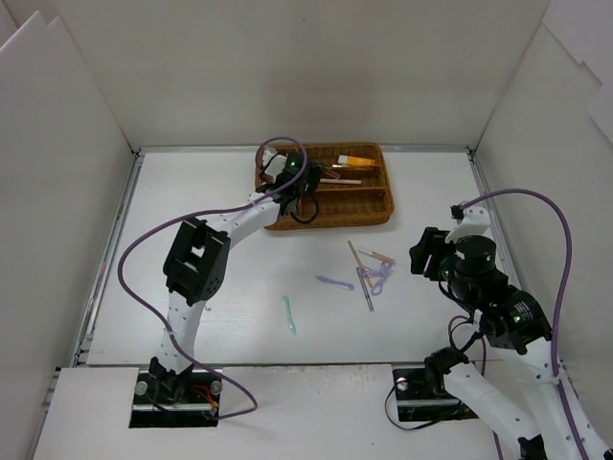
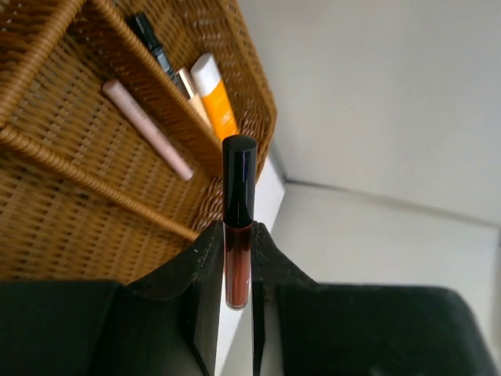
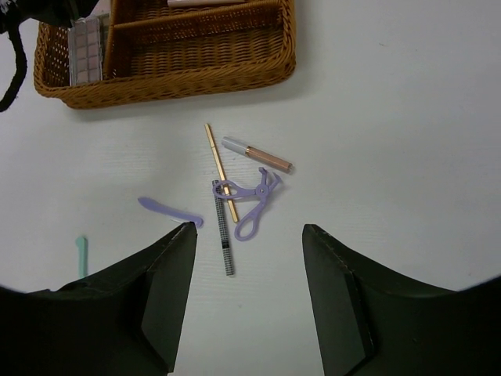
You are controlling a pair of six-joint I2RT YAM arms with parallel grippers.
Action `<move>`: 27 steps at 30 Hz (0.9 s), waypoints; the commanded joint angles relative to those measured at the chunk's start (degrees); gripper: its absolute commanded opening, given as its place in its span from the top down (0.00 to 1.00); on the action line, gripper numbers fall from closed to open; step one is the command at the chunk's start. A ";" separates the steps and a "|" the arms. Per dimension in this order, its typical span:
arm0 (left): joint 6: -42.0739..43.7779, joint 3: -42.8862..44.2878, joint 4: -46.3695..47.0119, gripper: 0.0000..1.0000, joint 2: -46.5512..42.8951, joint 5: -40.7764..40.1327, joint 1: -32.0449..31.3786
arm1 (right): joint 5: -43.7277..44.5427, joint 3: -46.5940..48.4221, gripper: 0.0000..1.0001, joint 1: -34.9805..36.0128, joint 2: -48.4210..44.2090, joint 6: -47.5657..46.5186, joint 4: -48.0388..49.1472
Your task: Organize the makeup
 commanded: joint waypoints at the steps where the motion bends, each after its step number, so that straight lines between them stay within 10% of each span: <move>1: -8.18 4.15 5.80 1.00 -0.10 -8.38 -0.10 | 2.87 0.61 0.46 -0.35 0.23 0.39 0.32; 17: -16.27 11.53 3.07 0.92 8.52 -10.93 -1.68 | 3.31 -0.18 0.45 -0.70 0.59 -0.05 -1.88; 27: -17.32 14.26 2.37 0.68 12.04 -11.81 -1.68 | 2.08 -0.44 0.43 -0.88 0.59 -0.57 -3.02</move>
